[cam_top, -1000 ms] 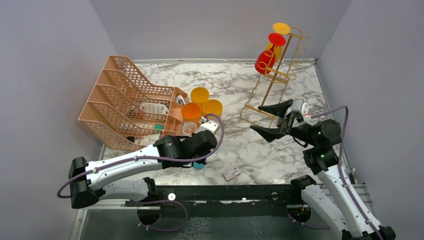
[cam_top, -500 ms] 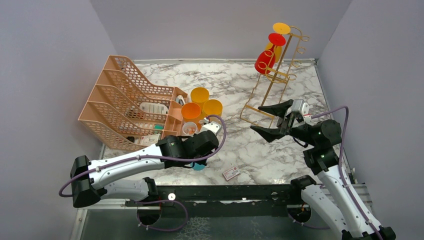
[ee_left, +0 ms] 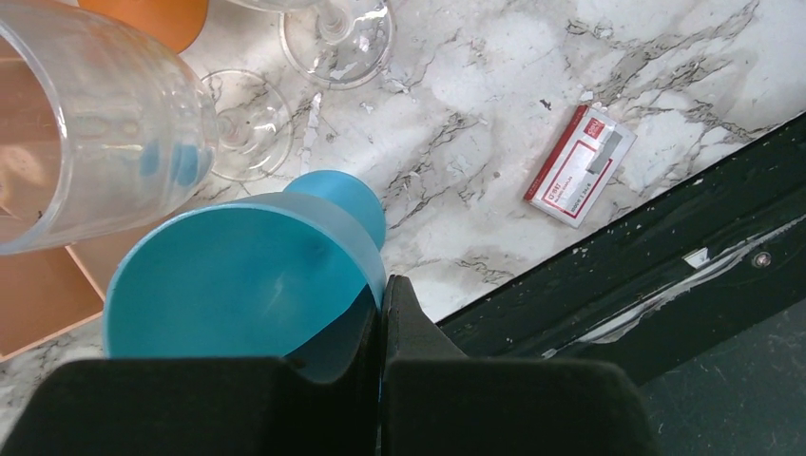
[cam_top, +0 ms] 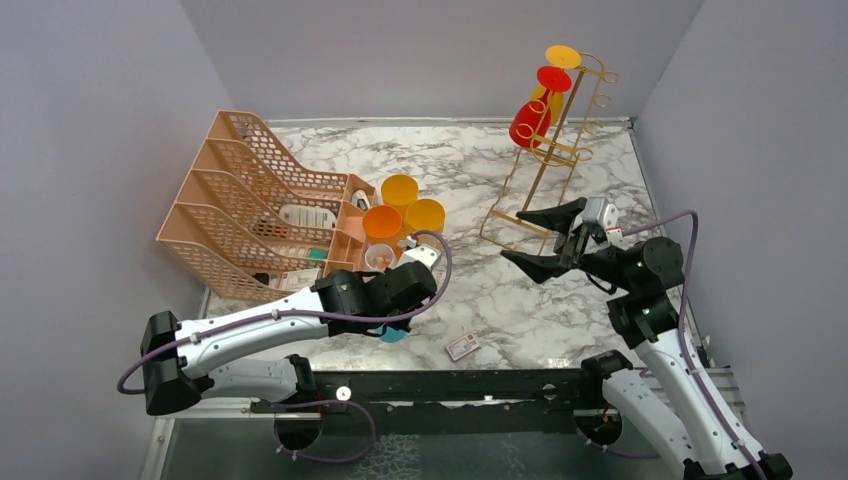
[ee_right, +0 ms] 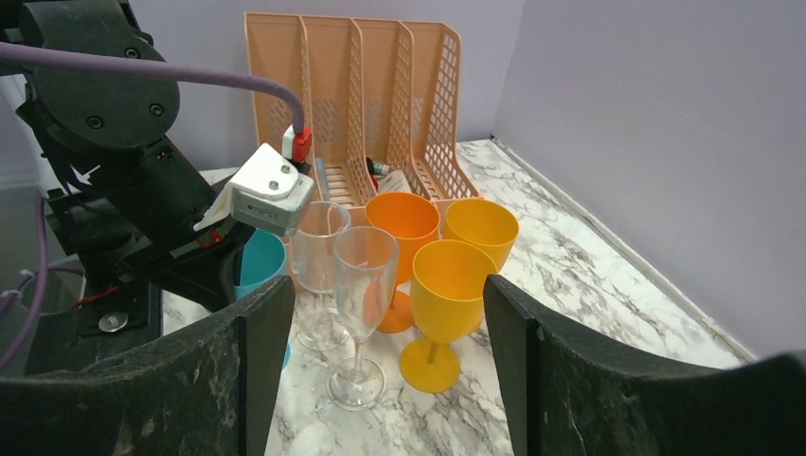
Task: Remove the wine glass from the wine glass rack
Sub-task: Place the wine glass at the center of the board.
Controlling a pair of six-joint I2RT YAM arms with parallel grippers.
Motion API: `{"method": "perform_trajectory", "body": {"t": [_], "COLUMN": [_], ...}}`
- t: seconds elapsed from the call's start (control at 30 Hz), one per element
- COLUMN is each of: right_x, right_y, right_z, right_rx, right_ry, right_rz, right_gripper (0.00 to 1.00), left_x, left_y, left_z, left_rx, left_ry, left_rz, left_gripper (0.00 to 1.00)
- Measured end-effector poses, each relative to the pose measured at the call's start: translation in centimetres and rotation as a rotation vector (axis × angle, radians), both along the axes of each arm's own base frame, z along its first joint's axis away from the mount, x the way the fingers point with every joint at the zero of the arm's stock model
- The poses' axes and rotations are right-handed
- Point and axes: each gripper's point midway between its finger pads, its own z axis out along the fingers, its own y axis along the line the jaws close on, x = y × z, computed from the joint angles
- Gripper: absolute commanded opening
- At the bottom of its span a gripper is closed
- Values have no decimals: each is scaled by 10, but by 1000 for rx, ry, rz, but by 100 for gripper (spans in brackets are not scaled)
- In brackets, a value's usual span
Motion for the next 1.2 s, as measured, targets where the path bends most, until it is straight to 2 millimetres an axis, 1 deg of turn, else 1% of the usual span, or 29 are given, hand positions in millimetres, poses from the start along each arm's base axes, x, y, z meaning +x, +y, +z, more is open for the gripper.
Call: {"method": "perform_trajectory", "body": {"t": [0.2,0.27,0.47,0.63,0.67,0.8,1.0,1.1,1.2], "right_x": [0,0,1,1,1,1,1,4,12], "right_y": [0,0,0,0,0,0,0,0,0], "right_z": [-2,-3,-3,-4,-4,-4,-3,7,25], "right_rx": [-6,-9,-11,-11,-11,-12,-3,23,51], "right_ry": [5,7,6,8,8,8,24,69,120], "right_rz": [-1,-2,-2,-3,-3,-3,-1,-13,-34], "right_gripper": [76,76,76,76,76,76,80,80,81], "left_x": [0,0,0,0,0,1,10,16,23], "left_y": [3,3,3,4,4,2,-3,-1,2], "left_z": [0,0,0,-3,-4,-2,16,29,51], "left_rx": [10,11,13,25,29,36,9,-10,-52], "left_ry": [0,-1,-1,6,7,7,-42,-87,-146], "left_rz": [11,11,12,14,15,14,25,32,48], "left_gripper": [1,4,19,23,26,47,68,79,89]}}
